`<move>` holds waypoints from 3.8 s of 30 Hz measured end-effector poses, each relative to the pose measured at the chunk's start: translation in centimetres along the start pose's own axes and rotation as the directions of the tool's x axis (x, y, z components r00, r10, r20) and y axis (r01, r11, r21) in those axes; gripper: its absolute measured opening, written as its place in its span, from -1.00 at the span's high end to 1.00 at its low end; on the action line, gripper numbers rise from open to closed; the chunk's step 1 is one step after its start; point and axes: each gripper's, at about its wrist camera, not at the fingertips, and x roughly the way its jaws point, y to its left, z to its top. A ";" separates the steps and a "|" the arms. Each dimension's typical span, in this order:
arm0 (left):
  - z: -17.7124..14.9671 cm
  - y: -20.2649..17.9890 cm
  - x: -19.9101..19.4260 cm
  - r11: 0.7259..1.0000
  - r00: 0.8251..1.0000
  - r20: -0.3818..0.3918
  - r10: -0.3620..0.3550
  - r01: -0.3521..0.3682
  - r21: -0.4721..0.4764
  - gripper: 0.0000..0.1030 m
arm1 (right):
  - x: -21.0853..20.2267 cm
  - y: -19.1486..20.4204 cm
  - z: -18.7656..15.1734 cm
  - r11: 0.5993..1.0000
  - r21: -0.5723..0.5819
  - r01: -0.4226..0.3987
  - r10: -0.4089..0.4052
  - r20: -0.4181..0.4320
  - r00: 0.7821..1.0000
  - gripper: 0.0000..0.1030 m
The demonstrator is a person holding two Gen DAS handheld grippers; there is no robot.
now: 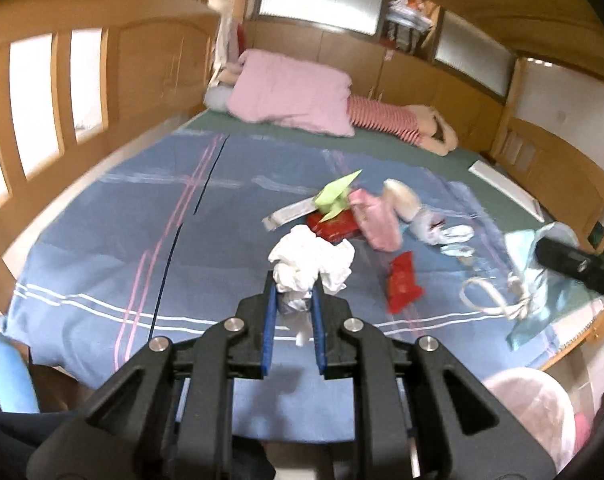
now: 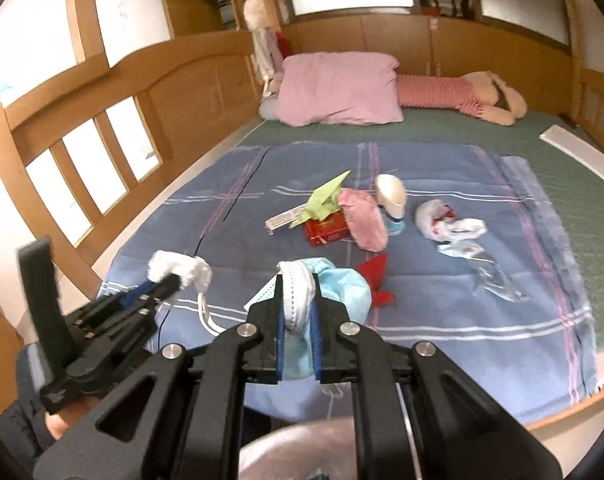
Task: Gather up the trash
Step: 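Drop the mask into the bin with the right tool while the left tool releases the tissue there, then move both open tools from the bin back toward the trash on the bed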
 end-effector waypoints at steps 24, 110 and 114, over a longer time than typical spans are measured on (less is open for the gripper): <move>-5.6 -9.0 -9.6 0.964 0.988 -0.056 -0.142 0.151 0.218 0.68 | -11.6 -4.9 -8.1 0.982 0.152 0.114 -0.120 0.032 0.992 0.78; -8.4 -10.2 -7.1 0.943 0.945 -0.185 -0.270 0.298 0.147 -0.73 | -8.8 -10.2 -12.3 0.890 0.422 0.172 -0.157 -0.070 0.985 -0.53; -8.4 -9.8 -6.8 0.950 0.946 -0.194 -0.261 0.288 0.123 -0.73 | -8.6 -10.0 -12.3 0.892 0.418 0.170 -0.152 -0.076 0.985 -0.53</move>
